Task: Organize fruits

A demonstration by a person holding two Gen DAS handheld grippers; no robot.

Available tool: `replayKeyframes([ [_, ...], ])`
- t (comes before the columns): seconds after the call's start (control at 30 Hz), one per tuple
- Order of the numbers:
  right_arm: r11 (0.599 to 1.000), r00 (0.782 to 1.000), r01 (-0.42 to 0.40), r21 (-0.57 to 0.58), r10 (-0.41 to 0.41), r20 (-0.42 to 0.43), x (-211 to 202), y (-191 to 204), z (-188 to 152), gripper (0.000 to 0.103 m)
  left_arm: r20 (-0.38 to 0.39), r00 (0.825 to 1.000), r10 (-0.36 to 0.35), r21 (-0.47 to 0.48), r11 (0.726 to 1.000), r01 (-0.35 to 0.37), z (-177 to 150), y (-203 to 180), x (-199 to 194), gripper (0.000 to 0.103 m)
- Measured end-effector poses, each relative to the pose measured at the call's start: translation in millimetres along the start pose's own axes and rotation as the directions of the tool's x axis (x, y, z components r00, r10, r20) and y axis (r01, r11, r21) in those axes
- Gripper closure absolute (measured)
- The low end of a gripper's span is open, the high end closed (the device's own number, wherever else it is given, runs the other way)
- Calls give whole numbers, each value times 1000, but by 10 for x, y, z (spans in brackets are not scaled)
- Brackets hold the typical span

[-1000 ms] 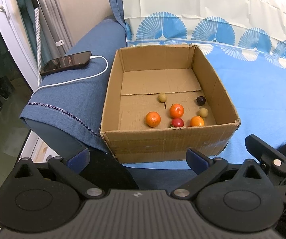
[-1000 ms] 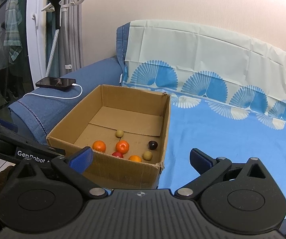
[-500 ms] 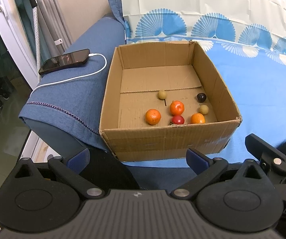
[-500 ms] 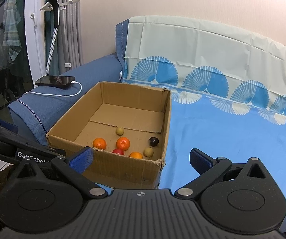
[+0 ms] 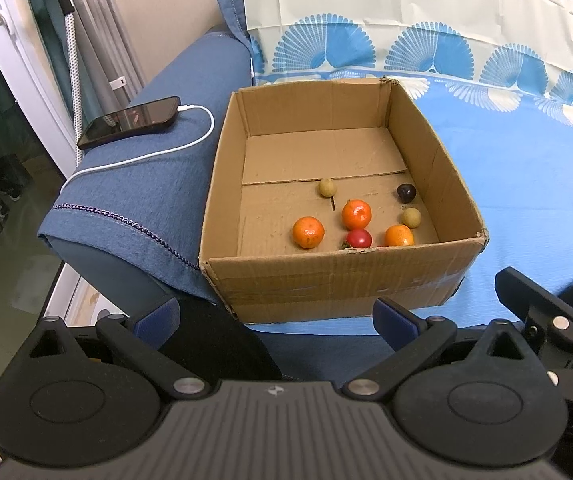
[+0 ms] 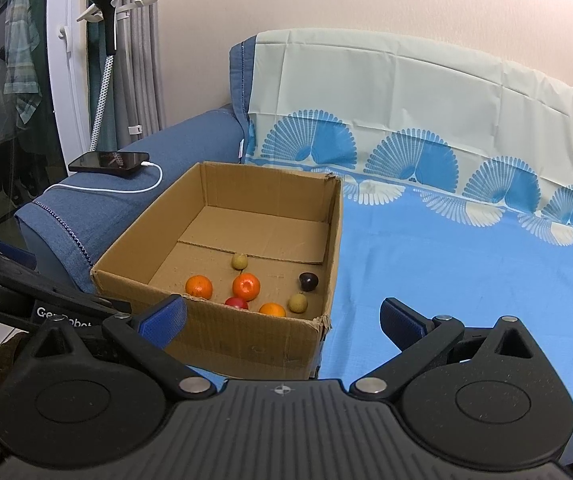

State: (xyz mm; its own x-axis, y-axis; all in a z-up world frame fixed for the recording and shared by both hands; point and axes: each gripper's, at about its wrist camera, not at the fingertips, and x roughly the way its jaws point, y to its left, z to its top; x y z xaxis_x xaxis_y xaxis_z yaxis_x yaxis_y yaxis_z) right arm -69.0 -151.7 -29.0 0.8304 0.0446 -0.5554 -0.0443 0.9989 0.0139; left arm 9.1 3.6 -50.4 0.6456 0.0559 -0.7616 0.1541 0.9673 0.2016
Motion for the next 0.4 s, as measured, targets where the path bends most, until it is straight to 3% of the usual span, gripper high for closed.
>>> replayKeyframes([
  [0.4,1000,1000,-7,3,7,-3,12,4,-12,1,5,1000,9,7,1000,-9,0,-14,19,0],
])
